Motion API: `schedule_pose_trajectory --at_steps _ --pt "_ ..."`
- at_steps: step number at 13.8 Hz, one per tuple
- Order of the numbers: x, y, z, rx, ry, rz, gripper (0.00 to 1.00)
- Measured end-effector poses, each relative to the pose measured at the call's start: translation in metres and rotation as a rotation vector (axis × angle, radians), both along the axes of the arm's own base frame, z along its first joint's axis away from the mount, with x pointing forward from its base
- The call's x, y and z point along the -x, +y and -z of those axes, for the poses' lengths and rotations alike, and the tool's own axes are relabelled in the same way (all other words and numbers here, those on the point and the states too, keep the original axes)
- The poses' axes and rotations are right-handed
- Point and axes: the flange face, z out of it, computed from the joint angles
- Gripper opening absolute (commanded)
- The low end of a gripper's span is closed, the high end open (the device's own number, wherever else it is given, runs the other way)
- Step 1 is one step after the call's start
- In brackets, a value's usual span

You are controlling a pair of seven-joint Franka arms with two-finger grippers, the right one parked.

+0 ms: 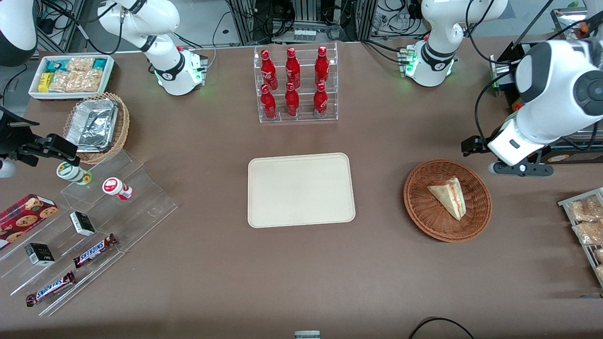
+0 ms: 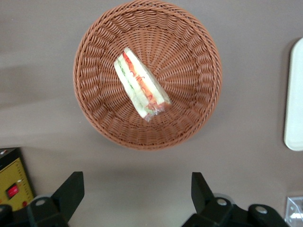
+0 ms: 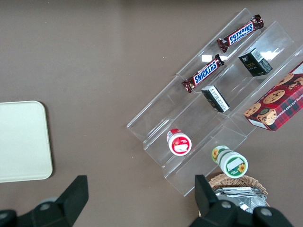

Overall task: Place sandwich from basket to tray
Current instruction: 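Move the left gripper from rest over the wicker basket, then lower the open left gripper onto the wrapped sandwich and close it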

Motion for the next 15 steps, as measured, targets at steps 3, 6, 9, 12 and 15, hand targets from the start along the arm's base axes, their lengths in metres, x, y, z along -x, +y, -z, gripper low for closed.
schedule_pose_trajectory --at_steps 3,6,9,12,15 --pt "0.004 0.001 0.031 0.003 -0.045 -0.017 1.00" --pt "0.011 0.002 0.057 -0.003 -0.063 -0.100 1.00" --pt "0.011 0.002 0.069 -0.011 -0.067 -0.233 1.00" --pt "0.003 0.001 0.084 -0.022 -0.090 -0.451 1.00" --pt "-0.004 -0.001 0.096 -0.026 -0.118 -0.668 1.00"
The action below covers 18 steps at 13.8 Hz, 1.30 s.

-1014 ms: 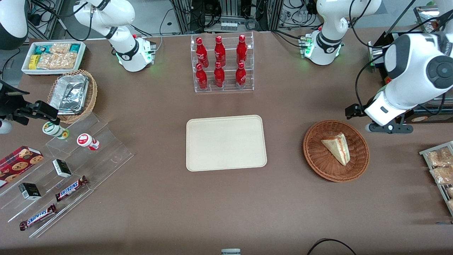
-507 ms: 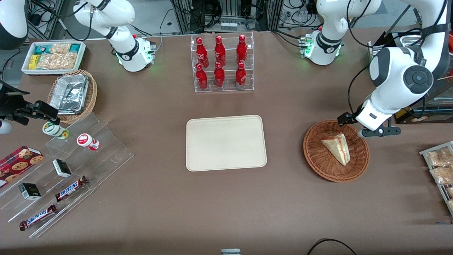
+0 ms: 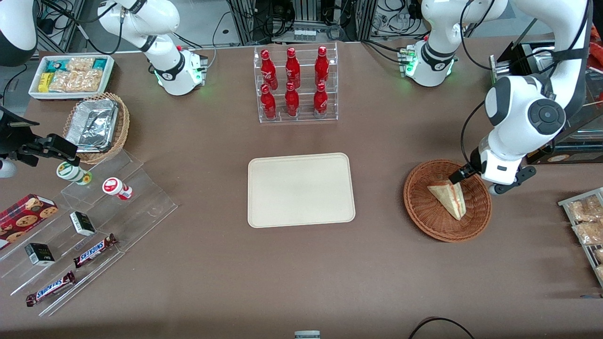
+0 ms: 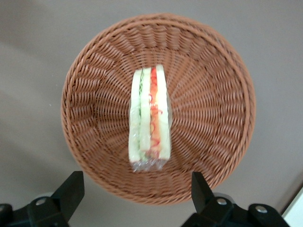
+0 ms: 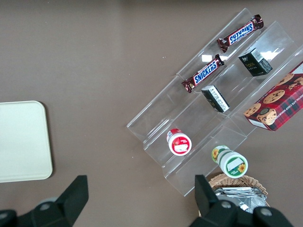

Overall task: Place sandwich from basket to tray
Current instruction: 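Lower the open left gripper onto the wrapped sandwich and close it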

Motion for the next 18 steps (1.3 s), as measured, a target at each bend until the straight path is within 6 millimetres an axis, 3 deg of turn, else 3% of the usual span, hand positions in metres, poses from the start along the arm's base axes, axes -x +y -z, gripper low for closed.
schedule_pose_trajectory --at_steps 16,17,18 --pt "-0.012 -0.001 0.072 0.013 0.017 -0.112 1.00" --pt "-0.012 -0.001 0.077 0.014 0.024 -0.114 0.98" --pt "-0.011 -0.001 0.082 0.014 0.033 -0.116 0.82"
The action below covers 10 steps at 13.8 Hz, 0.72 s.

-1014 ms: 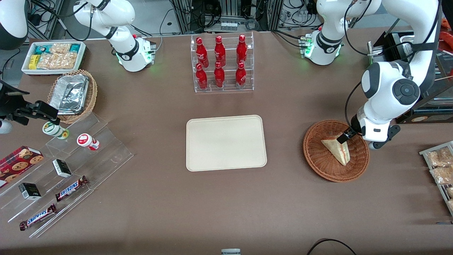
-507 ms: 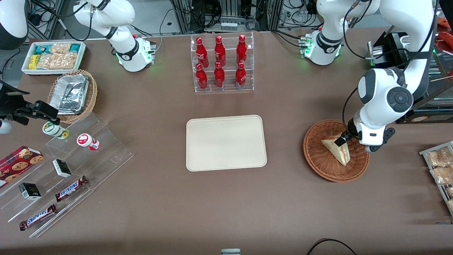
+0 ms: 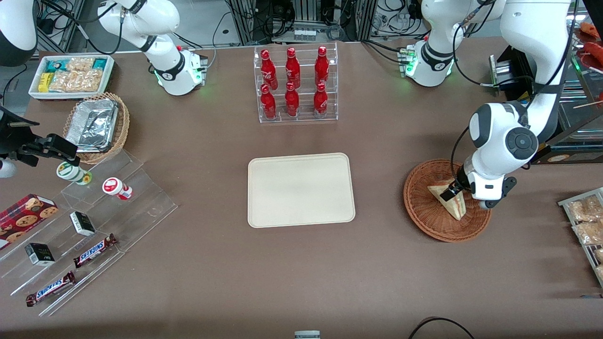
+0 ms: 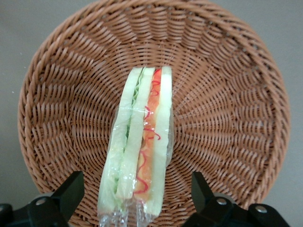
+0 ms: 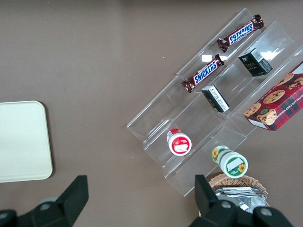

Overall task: Place sandwich from basket to tray
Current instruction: 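Lower the open left gripper onto the wrapped sandwich and close it, then lift the sandwich out of the basket and carry it over the tray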

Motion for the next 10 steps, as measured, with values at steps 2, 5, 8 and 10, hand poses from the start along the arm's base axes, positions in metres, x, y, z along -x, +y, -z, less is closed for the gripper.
schedule_pose_trajectory --at_steps 2,5,8,10 --pt "0.001 0.000 0.006 0.000 0.011 -0.002 0.21" --pt "0.001 0.000 0.007 0.000 0.014 -0.002 0.00" --pt "0.000 -0.003 0.000 0.000 0.021 0.004 0.00" --pt "-0.005 -0.010 -0.017 -0.001 0.049 0.033 0.00"
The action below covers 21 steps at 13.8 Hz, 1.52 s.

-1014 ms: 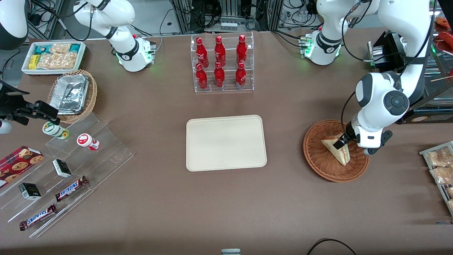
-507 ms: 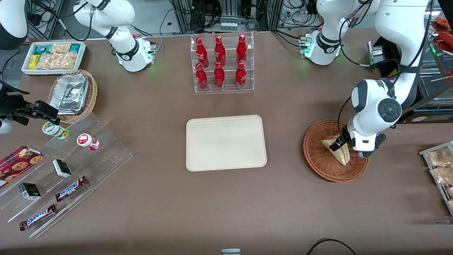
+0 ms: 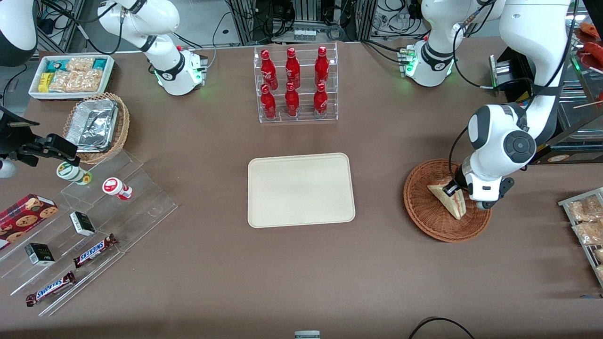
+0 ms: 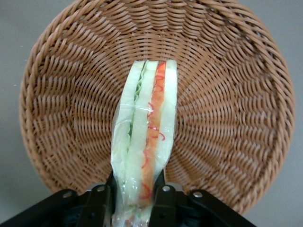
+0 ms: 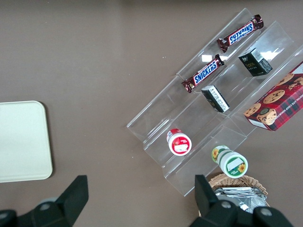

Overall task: Place sandwich from basket to tray
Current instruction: 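Lift the sandwich out of the basket and carry it over the tray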

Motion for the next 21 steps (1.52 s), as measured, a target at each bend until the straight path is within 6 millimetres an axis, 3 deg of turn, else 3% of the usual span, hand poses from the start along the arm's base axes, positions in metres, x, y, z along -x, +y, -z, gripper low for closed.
schedule_pose_trajectory --at_steps 3,5,9,15,21 --pt "-0.014 -0.025 -0.042 0.010 0.022 0.096 0.00" --pt "-0.017 -0.056 -0.056 0.022 0.012 0.187 0.00" --pt "-0.001 -0.132 -0.057 0.034 0.009 0.389 0.00" --pt "0.034 -0.283 -0.046 0.047 0.001 0.573 0.00" --pt "0.044 -0.384 -0.028 0.060 0.005 0.560 0.00"
